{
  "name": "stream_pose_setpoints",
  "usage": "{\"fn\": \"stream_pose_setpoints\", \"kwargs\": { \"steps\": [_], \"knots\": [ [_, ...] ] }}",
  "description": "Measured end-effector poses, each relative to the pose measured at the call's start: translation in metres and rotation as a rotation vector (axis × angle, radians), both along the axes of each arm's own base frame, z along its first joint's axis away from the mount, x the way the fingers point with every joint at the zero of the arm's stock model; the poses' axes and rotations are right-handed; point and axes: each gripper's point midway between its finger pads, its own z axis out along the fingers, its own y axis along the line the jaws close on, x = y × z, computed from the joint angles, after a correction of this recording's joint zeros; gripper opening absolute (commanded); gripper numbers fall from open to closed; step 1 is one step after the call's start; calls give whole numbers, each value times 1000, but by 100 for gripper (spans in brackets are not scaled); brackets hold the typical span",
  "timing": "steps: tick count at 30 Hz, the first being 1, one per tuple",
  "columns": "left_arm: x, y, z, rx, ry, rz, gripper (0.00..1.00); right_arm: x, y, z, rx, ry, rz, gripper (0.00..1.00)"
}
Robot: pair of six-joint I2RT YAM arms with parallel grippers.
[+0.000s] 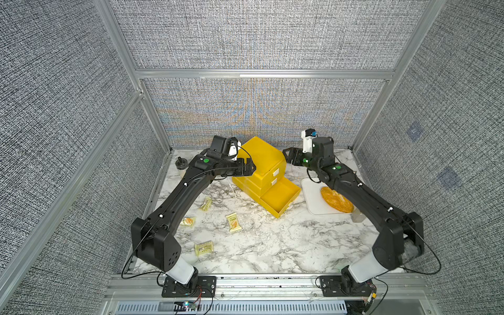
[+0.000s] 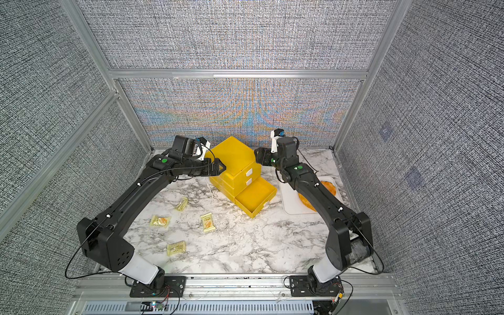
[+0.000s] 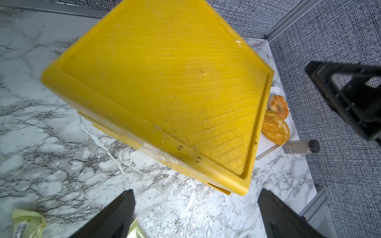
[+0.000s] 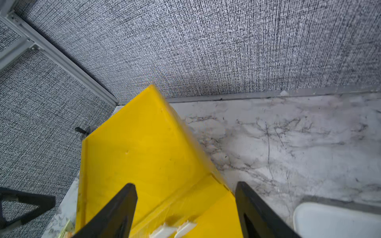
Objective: Place the cookies into the drawer by color
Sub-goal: Open the drawer in the storage box, then adjust the storage box at the center of the board.
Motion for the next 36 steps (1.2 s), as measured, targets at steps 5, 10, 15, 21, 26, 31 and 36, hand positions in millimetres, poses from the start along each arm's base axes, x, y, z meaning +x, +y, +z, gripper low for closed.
{"fn": "stream_pose_setpoints", "kwargs": {
  "steps": [5,10,15,21,26,31,36],
  "knots": [
    [9,-4,-17,10,47,-3,99,31,26,-21,5,51,163,80],
    [11,-10,-27,1,85,-24,99,16,59,-37,-24,81,318,79],
    [7,-7,-37,17,131,-17,99,-23,68,-51,-59,94,362,79],
    [9,-9,-42,17,145,-23,99,-63,60,-57,-77,99,341,80],
    [8,-17,-40,-20,149,-57,99,-84,47,-54,-70,104,300,80],
    [-2,-13,-7,-50,69,-65,99,-111,26,-28,-56,45,243,82],
    [-20,15,30,-56,-61,41,99,-145,-1,-17,-53,-11,183,89]
  ]
}}
